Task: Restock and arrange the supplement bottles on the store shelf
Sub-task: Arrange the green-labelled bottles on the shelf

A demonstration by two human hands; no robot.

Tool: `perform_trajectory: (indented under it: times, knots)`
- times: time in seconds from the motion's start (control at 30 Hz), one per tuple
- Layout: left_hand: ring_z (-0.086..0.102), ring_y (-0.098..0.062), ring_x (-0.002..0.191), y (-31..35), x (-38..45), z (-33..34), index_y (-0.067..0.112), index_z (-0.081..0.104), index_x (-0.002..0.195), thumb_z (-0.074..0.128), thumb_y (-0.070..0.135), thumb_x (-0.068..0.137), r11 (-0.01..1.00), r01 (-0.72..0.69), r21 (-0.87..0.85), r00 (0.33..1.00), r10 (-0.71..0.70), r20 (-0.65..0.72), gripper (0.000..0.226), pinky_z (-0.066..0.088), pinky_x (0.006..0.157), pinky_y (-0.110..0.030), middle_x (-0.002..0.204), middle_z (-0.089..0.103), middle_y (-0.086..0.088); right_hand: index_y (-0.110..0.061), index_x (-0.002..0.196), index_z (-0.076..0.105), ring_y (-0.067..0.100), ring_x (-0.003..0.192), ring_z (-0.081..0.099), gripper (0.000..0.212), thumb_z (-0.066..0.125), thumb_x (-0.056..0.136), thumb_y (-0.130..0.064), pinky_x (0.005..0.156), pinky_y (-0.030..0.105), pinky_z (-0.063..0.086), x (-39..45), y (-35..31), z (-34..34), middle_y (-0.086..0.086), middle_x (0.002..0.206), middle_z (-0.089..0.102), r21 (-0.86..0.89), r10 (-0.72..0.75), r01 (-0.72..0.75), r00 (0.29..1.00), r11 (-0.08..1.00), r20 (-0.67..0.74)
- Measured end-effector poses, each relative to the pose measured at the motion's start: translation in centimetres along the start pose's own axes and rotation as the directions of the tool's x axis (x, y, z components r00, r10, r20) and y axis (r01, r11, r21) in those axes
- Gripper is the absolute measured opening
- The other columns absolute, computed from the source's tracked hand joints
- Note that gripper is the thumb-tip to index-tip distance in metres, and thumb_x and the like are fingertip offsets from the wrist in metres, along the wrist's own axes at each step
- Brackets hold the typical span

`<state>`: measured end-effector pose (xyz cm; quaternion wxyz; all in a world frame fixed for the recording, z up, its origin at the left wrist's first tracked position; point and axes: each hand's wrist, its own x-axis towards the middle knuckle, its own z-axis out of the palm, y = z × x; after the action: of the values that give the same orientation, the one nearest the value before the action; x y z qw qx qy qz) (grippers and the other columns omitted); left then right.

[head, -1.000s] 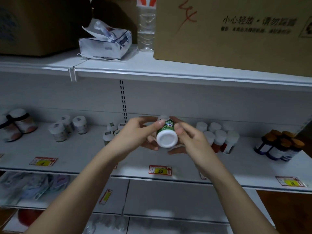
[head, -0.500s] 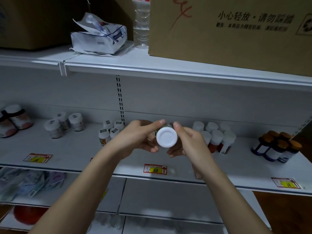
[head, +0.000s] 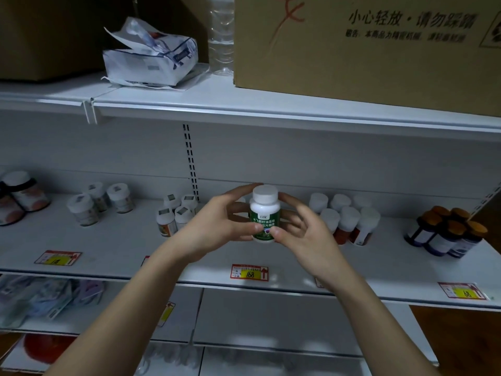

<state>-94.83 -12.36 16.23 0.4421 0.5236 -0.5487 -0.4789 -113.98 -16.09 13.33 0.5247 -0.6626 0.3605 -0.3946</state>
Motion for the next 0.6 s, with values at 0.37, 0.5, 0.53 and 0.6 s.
perform_trajectory:
  times: [0.37,0.5,0.53,0.6]
  knots:
    - [0.067,-0.005,0.104,-2.3,1.4,0.4,0.025,0.063,0.123,0.084,0.018,0.079,0.969,-0.112,0.219,0.987,0.134,-0.087,0.049,0.053,0.092,-0.025,0.115,0.07,0.009,-0.029,0.123,0.055,0.006,0.113,0.064,0.056,0.064,0.087,0.012,0.098,0.027,0.052,1.1,2.6,0.3,-0.01,0.117,0.069,-0.021,-0.035,0.035,0.999,0.999,0.013]
    - [0.064,0.005,0.097,-5.0,1.8,1.5,0.027,0.06,0.121,0.083,0.015,0.079,0.966,-0.096,0.238,0.976,0.138,-0.167,0.05,0.049,0.082,-0.011,0.112,0.068,0.012,-0.036,0.12,0.054,0.002,0.116,0.062,0.059,0.063,0.087,0.013,0.102,0.025,0.049,1.4,5.1,0.4,-0.018,0.117,0.067,-0.06,0.001,0.001,0.999,0.998,0.033]
    - [0.064,0.004,0.098,-5.9,1.9,1.8,0.027,0.06,0.122,0.082,0.014,0.079,0.97,-0.083,0.227,0.975,0.126,-0.181,0.05,0.05,0.083,-0.013,0.113,0.068,0.011,-0.037,0.121,0.053,0.002,0.117,0.061,0.06,0.062,0.088,0.012,0.103,0.024,0.048,1.4,6.0,0.4,-0.016,0.121,0.065,-0.071,0.016,-0.013,0.999,0.997,0.049]
    - [0.063,0.003,0.098,-7.7,2.2,2.5,0.025,0.06,0.12,0.081,0.011,0.079,0.979,-0.057,0.198,0.97,0.101,-0.219,0.049,0.053,0.085,-0.018,0.112,0.067,0.01,-0.039,0.124,0.051,0.002,0.12,0.059,0.06,0.06,0.09,0.01,0.103,0.023,0.046,1.6,7.6,0.4,-0.012,0.128,0.062,-0.1,0.047,-0.038,0.995,0.994,0.091]
